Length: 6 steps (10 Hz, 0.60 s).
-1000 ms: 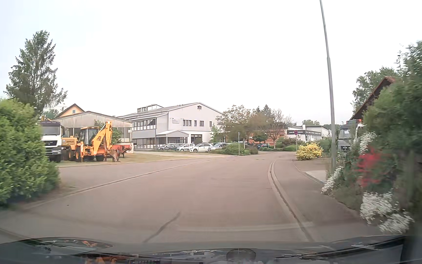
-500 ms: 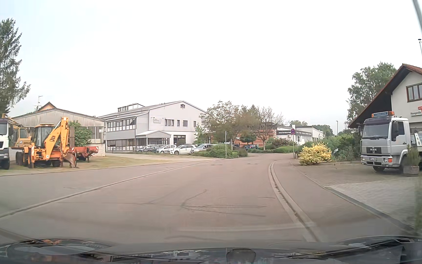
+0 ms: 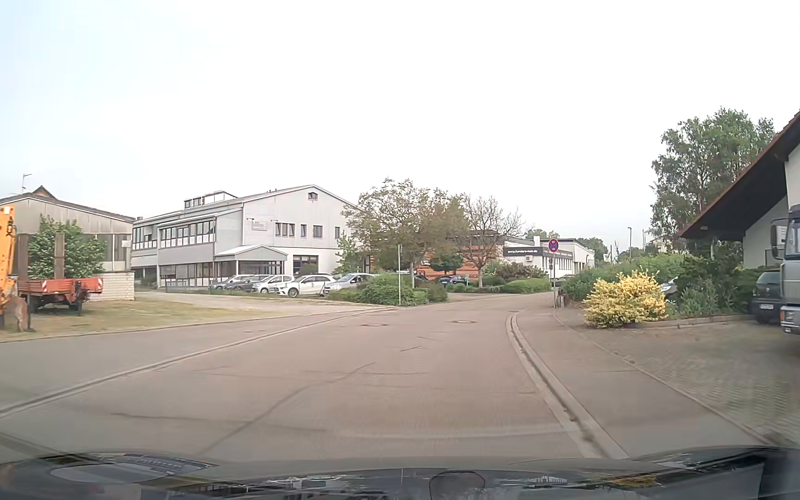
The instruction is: Follow the waypoints while adhering to traffic rules and regulations
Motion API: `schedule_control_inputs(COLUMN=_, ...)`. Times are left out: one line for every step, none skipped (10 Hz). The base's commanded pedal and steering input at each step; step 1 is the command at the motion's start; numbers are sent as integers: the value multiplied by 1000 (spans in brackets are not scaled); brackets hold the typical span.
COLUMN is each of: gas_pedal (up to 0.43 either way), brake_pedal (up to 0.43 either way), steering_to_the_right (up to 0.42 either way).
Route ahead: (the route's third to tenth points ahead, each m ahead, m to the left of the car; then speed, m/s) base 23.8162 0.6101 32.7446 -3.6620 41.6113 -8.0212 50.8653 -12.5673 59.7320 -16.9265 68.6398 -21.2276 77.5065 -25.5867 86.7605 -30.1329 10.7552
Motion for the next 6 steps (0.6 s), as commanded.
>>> schedule_control_inputs(gas_pedal=98, brake_pedal=0, steering_to_the_right=44)
schedule_control_inputs(gas_pedal=98, brake_pedal=0, steering_to_the_right=44)
schedule_control_inputs(gas_pedal=87, brake_pedal=0, steering_to_the_right=44)
schedule_control_inputs(gas_pedal=87, brake_pedal=0, steering_to_the_right=44)
schedule_control_inputs(gas_pedal=87, brake_pedal=0, steering_to_the_right=44)
schedule_control_inputs(gas_pedal=87, brake_pedal=0, steering_to_the_right=44)
